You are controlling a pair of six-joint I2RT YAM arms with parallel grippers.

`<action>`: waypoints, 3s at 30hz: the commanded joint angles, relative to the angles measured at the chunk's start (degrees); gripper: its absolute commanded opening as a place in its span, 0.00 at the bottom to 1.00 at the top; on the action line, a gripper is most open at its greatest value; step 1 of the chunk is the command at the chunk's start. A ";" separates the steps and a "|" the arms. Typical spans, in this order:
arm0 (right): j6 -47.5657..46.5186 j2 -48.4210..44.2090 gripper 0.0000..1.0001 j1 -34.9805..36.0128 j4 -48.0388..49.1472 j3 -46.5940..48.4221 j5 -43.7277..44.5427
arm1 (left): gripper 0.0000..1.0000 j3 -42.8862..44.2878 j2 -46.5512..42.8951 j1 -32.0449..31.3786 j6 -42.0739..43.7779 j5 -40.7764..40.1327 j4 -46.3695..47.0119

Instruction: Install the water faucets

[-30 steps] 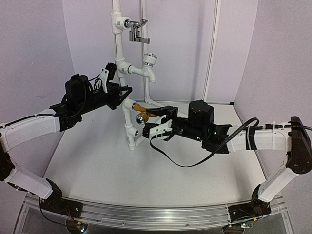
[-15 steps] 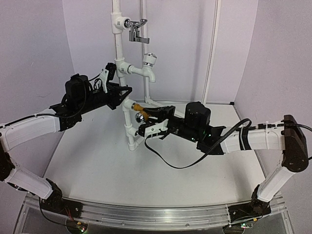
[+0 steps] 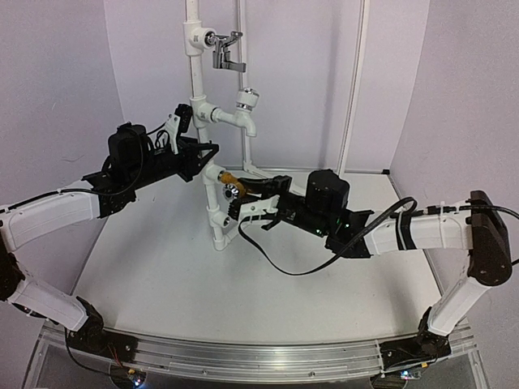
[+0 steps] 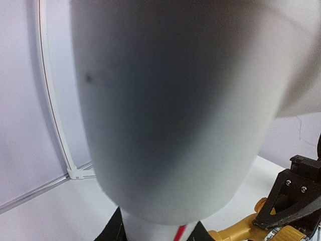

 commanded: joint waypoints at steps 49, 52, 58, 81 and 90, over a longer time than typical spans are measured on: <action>118.86 7.47 0.00 3.26 4.59 8.42 7.45 | 0.00 -1.23 3.29 -4.23 -9.79 12.90 -8.59; 129.22 7.58 0.00 3.04 4.66 8.84 5.91 | 0.00 -1.24 3.29 -4.22 -9.86 12.71 -8.62; 141.45 5.65 0.00 2.56 6.83 7.57 5.34 | 0.00 -1.48 2.75 -4.22 -10.48 10.75 -8.63; 122.47 -9.15 0.98 -1.16 9.08 -10.90 4.83 | 0.00 -2.13 1.24 -2.02 -10.39 4.47 -8.79; 53.33 -19.72 0.98 -1.53 -21.89 -7.45 -7.46 | 0.00 -1.85 1.38 -1.96 -10.47 5.78 -8.80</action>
